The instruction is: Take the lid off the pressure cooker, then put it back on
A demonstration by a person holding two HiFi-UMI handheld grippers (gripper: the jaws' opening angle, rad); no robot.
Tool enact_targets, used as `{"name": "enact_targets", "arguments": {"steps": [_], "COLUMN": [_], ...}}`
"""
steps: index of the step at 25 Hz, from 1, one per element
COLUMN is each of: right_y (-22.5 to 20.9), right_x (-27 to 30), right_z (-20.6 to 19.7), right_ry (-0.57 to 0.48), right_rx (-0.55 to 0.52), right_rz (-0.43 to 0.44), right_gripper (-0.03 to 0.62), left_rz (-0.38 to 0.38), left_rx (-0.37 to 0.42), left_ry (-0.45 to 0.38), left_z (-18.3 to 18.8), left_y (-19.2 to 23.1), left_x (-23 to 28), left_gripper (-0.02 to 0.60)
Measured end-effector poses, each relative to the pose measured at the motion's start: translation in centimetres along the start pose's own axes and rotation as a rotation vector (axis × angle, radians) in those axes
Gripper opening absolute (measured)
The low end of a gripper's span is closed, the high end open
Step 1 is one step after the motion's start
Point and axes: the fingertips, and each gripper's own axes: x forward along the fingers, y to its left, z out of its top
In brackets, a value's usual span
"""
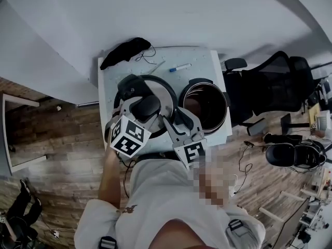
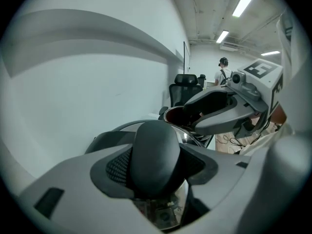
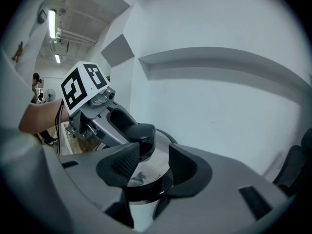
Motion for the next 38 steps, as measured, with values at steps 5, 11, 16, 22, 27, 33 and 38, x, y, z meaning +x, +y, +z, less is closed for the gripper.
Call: {"name": "enact_targets", "arguments": {"steps": [5,11,16,22,27,33,38], "right_y": [-2.2,-4.9,-7.3,-9.8,-11.9,-13.9,-15.3], "right_x": [-1.6,-3.7,-5.4,-7.5,-9.2,-10.9,-12.0], "right_z": [-0.1,-0.4,-1.2,-2.0,-3.1,-4.5,-5.4], "right_ry": [0.001,-0.006,-0.008,-0.004,0.007,0.021,0.034], "right_rx": [0.016,0.046,0.079,0.098,0.124,0.153,0.179], "right_rz": [-0.071,-0.142,-0.182,-0.225,-0.267,-0.311,-0.340], "right_gripper": [0.192,0.192,0.192,0.192,0.192,0.192,0.192], "left_rz": [-0.055,-0.119,-0.171,-0.242,-0.310,-0.390,-0.467], "left_rx": [0.064,0.129,0.171,0.222,0.255,0.293,0.330], "left_ry": [-0.013,-0.023,-0.028,-0.032,-0.025,-0.020,-0.014], "left_z": [2.7,5.4,7.5,9.9,11.4,12.7,13.5], "left_y": [-1.0,-2.8,-4.6,-7.2,-9.3,-11.7,-13.7], "left_x": [1.4,3.1,5.1,7.0,8.9,11.1,12.7], "left_gripper": [0.275,0.275,0.275,0.275,0.275,0.275,0.275]}}
